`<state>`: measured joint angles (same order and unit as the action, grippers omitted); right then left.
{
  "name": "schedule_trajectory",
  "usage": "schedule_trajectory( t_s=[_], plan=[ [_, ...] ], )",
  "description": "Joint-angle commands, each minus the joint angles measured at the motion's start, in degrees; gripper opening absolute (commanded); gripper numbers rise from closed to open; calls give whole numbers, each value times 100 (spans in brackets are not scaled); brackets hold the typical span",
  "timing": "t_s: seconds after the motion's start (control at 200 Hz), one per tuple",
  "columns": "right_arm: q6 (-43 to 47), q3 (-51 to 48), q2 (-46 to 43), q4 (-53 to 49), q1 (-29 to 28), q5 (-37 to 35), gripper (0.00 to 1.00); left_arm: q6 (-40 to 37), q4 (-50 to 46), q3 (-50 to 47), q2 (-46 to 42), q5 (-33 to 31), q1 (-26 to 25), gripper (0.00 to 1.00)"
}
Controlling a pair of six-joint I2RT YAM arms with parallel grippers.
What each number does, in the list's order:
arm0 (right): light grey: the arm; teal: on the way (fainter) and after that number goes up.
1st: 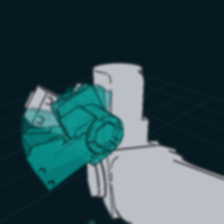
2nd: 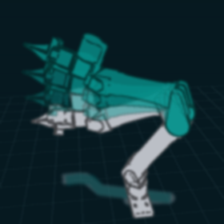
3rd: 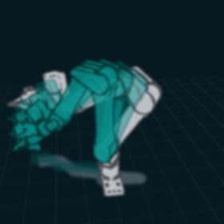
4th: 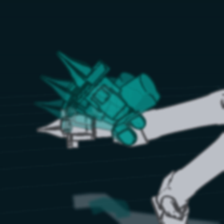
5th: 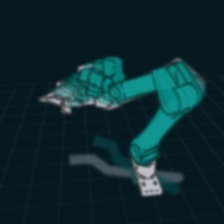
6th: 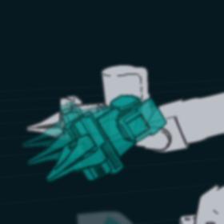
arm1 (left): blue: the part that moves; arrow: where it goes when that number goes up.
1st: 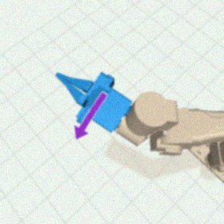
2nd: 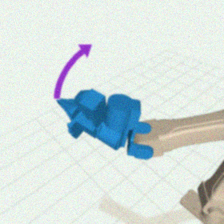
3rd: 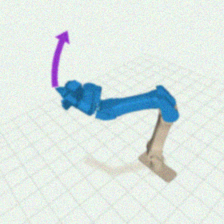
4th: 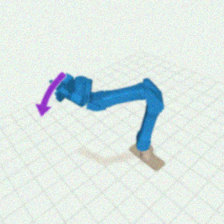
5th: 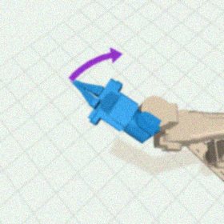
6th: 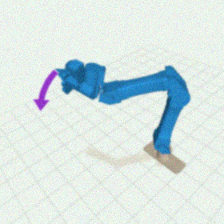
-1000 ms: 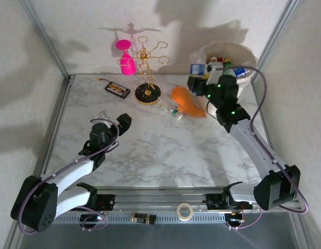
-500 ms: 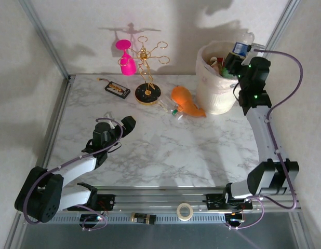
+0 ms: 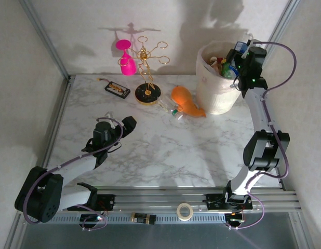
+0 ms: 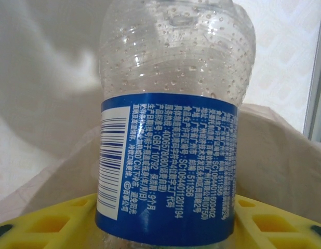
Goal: Put the plastic bottles in the bin
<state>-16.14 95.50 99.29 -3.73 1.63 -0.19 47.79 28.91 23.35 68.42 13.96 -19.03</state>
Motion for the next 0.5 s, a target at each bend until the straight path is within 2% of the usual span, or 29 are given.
schedule_trajectory(
  t_s=[0.0,0.14,0.235,0.31,0.496],
  plan=[
    [-93,226,248,-145,79,52,52,-138,-152,226,13,87,17,100],
    [-33,583,488,-383,80,121,63,-173,-201,273,48,68,13,99],
    [-8,907,601,-625,81,155,81,-168,-192,321,93,93,14,100],
    [6,1015,586,-664,77,176,91,-165,-175,334,127,115,20,100],
    [55,1087,318,-674,76,142,97,-160,-157,354,145,127,22,100]
  ],
)
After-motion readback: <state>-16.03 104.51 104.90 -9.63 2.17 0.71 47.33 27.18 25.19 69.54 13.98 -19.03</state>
